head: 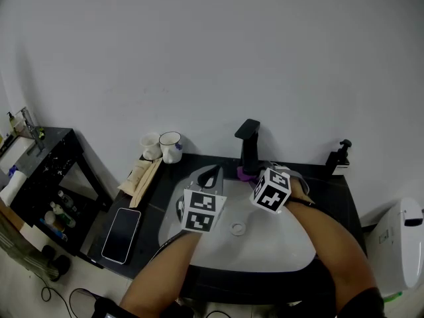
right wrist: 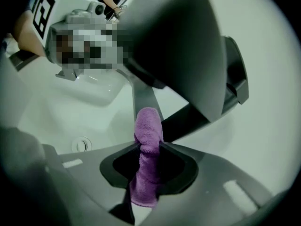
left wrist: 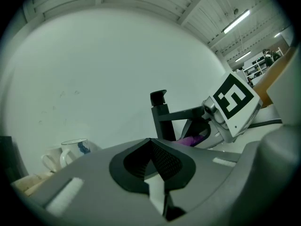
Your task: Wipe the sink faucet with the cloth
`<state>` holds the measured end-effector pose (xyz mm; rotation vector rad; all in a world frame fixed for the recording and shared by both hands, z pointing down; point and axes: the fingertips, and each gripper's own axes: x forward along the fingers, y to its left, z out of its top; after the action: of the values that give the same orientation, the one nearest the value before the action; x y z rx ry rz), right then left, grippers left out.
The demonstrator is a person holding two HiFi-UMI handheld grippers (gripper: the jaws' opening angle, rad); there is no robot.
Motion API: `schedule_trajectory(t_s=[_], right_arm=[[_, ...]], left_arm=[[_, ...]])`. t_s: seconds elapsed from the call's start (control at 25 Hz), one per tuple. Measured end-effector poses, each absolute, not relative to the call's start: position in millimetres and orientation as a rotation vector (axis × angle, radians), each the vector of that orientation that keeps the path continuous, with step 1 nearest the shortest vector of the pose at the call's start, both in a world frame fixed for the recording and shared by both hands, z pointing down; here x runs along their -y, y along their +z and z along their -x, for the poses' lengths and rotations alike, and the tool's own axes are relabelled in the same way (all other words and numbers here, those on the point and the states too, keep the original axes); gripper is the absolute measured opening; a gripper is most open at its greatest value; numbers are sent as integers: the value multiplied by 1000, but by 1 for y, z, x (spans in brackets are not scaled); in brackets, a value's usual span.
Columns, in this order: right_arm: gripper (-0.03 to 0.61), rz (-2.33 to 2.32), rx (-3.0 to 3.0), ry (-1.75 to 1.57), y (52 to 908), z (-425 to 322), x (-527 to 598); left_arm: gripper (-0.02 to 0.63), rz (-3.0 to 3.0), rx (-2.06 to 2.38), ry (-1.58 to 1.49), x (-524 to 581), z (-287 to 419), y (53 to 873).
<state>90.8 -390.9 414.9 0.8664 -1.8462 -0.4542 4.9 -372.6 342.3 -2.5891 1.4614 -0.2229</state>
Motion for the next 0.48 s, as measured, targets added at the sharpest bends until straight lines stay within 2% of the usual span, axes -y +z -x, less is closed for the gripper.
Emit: schedule_trajectory(t_s=[0.48], right_arm=[[95,-827,1869,-587,422,-86,321]], left_arm=[[18,2644,-1536,-176,381,9,344]])
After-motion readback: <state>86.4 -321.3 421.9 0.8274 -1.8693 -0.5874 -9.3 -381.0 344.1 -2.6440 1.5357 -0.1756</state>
